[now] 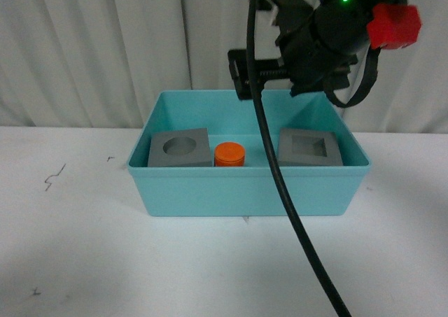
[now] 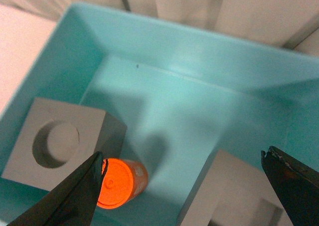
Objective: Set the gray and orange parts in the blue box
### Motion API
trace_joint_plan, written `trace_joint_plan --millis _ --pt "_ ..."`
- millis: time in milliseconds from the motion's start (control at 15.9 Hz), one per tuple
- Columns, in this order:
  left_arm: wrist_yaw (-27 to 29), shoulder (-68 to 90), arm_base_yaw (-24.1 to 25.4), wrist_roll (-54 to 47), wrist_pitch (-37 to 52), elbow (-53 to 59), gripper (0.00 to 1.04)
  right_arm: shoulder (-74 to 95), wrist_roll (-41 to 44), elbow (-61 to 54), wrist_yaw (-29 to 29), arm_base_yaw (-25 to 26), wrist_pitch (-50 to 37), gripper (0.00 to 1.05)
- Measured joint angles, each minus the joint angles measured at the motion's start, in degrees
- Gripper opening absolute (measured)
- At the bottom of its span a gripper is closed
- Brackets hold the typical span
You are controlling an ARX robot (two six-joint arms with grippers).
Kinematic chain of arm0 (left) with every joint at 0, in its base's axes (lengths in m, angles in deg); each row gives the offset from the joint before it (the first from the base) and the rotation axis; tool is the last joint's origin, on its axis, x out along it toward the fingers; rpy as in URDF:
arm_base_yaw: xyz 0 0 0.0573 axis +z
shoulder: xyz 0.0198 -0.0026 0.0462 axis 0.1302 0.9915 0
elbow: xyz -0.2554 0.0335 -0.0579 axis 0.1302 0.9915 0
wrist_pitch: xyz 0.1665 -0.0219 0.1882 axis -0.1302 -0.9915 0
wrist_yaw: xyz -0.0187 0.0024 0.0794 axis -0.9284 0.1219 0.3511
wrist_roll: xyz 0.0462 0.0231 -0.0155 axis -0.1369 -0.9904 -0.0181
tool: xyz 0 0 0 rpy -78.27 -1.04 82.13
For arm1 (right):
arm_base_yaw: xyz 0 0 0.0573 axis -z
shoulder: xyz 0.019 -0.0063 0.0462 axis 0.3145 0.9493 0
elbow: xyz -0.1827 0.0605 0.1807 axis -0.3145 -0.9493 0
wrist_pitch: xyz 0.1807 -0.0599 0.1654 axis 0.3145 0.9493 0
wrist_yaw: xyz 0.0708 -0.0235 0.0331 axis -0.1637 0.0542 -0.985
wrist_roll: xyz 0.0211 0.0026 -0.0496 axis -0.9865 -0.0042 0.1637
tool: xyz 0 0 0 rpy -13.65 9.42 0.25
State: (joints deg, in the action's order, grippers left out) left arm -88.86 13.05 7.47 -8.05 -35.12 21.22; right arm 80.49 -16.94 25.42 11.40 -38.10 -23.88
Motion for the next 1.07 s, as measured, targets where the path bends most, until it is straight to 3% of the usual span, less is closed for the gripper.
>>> trace_joint_plan --millis 252,315,442,568,820,1072 --pt "-0.02 0.00 0.00 0.00 0.00 0.00 0.98 -14.97 0.17 -14.91 -1.03 0.72 -13.42 0.98" --pt "0.00 0.00 0.00 0.00 -0.02 0.00 0.98 -18.69 0.20 -19.91 1.81 0.46 -21.03 0.95" --pt "0.07 0.00 0.00 0.00 -0.02 0.00 0.98 -31.10 0.22 -39.80 20.20 0.87 -45.92 0.72" --pt "0.00 0.00 0.00 0.00 -0.02 0.00 0.98 -41.66 0.17 -54.21 22.01 5.68 -58.49 0.48" --pt "0.00 0.00 0.00 0.00 0.00 0.00 0.98 -50.80 0.35 -73.29 16.66 9.62 -62.36 0.02" --pt "-0.02 0.00 0.00 0.00 -0.02 0.00 0.98 -59.74 0.20 -81.72 14.03 13.00 -62.51 0.02"
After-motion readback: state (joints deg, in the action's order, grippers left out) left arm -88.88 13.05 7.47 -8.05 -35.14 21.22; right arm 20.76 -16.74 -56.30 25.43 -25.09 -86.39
